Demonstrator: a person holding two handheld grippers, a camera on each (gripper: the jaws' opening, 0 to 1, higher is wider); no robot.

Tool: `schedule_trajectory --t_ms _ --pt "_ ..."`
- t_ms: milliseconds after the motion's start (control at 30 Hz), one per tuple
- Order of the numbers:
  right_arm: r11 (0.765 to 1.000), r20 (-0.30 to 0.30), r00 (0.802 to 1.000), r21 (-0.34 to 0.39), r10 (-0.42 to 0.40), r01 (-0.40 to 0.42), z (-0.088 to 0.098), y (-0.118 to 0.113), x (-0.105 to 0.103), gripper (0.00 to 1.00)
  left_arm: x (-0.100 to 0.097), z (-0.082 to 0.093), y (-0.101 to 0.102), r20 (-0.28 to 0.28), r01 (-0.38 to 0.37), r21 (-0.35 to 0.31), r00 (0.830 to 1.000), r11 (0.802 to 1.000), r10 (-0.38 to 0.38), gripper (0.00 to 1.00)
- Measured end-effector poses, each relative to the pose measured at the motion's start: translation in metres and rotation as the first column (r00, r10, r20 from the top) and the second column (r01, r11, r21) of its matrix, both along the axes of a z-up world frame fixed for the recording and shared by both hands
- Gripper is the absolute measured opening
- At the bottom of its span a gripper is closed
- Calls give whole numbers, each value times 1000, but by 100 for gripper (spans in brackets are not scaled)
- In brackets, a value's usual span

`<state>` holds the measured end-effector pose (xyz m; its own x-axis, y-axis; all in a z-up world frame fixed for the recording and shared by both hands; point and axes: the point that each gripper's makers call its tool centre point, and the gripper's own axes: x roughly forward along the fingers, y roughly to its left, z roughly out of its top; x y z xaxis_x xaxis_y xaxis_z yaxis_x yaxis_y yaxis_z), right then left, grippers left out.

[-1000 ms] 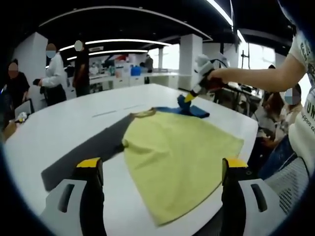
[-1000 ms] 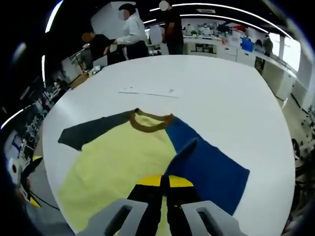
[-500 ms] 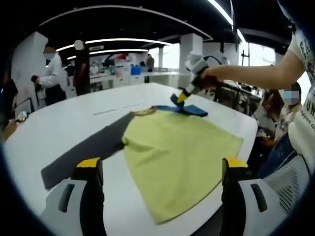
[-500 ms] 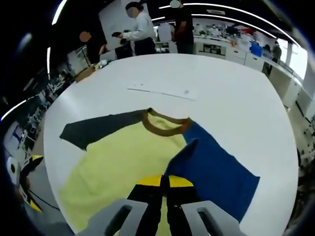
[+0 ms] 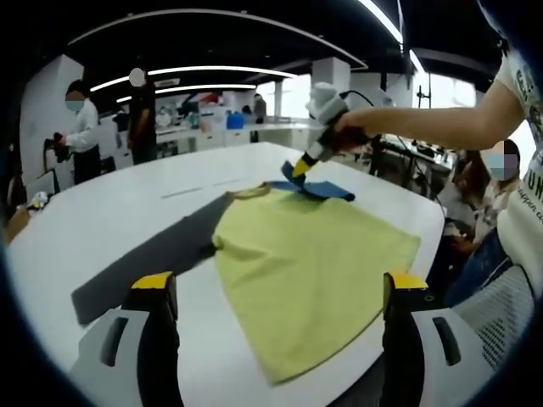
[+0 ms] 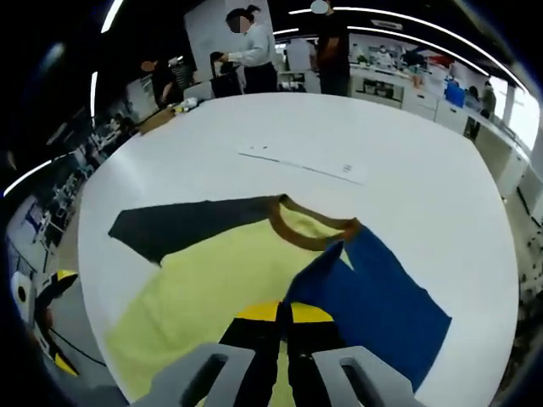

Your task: Fold the garment on the visible template until the final outline fits inside the template.

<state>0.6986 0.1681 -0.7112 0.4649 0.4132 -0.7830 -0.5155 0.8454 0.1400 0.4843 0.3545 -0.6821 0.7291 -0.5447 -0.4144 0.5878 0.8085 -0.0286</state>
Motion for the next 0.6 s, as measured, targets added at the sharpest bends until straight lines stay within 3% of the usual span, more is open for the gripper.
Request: schedule_trajectory --t_ms 600 --pt "995 13 995 -30 97 -96 3 44 1 0 -1 -2 7 -4 -8 8 1000 1000 8 98"
